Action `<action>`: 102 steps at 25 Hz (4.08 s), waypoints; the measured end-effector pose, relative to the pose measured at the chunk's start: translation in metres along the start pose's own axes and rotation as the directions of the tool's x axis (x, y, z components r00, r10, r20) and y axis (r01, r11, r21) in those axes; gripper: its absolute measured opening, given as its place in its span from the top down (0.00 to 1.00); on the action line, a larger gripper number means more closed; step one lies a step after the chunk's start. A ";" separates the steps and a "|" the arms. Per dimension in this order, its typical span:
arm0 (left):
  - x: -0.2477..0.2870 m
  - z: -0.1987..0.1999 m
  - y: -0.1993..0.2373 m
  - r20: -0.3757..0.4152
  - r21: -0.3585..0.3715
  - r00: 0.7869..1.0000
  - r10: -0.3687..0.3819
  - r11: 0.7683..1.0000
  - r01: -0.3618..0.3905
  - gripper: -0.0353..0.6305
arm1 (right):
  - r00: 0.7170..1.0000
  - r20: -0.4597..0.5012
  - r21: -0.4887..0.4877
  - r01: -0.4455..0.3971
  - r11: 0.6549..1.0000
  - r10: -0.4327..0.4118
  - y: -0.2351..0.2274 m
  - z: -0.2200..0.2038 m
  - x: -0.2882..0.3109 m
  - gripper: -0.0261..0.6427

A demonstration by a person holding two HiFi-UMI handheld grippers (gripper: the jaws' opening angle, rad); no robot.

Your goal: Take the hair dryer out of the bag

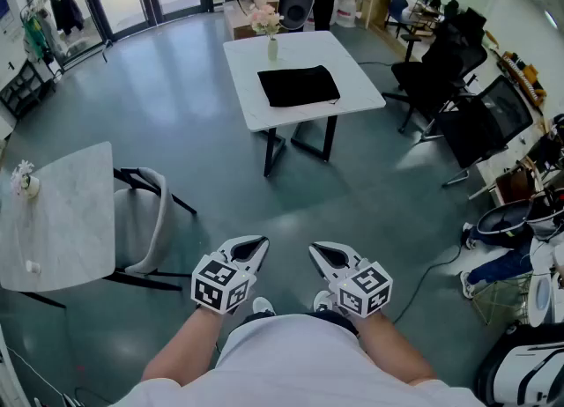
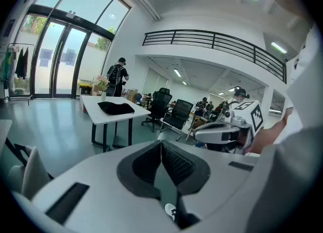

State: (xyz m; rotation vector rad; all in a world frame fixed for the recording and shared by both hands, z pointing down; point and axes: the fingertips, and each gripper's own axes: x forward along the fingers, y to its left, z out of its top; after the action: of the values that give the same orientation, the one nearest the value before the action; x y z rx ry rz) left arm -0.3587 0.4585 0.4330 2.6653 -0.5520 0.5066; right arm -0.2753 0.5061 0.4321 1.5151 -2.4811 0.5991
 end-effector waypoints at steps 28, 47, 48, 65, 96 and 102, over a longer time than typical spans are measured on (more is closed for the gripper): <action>-0.021 -0.010 0.012 -0.006 -0.010 1.000 -0.031 0.999 0.031 0.92 | 0.995 -0.036 0.040 0.093 0.995 -0.092 0.007 -0.010 0.013 0.94; 0.025 0.026 0.056 -0.009 -0.001 0.999 0.033 0.999 -0.033 0.92 | 0.998 0.005 0.044 0.061 0.997 -0.061 -0.062 0.028 0.059 0.94; 0.032 0.030 0.059 -0.009 -0.001 0.999 0.035 0.999 -0.035 0.92 | 0.998 0.005 0.043 0.058 0.997 -0.059 -0.069 0.030 0.062 0.94; 0.181 0.112 0.081 -0.045 0.005 0.998 0.049 0.999 -0.049 0.92 | 1.000 -0.024 -0.016 -0.020 1.000 0.020 -0.211 0.081 0.087 0.94; 0.384 0.205 0.174 -0.122 0.022 0.992 -0.040 0.999 0.043 0.92 | 0.989 -0.132 0.020 0.072 0.997 -0.068 -0.419 0.116 0.151 0.94; 0.415 0.244 0.239 -0.114 0.010 0.993 -0.036 0.999 0.038 0.92 | 0.981 -0.170 0.023 0.097 0.995 -0.091 -0.457 0.143 0.199 0.94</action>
State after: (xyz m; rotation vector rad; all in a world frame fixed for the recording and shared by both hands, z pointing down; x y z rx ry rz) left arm -0.0414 0.0251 0.4602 2.6332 -0.4669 0.6479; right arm 0.0434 0.1006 0.4848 1.5147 -2.2712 0.7216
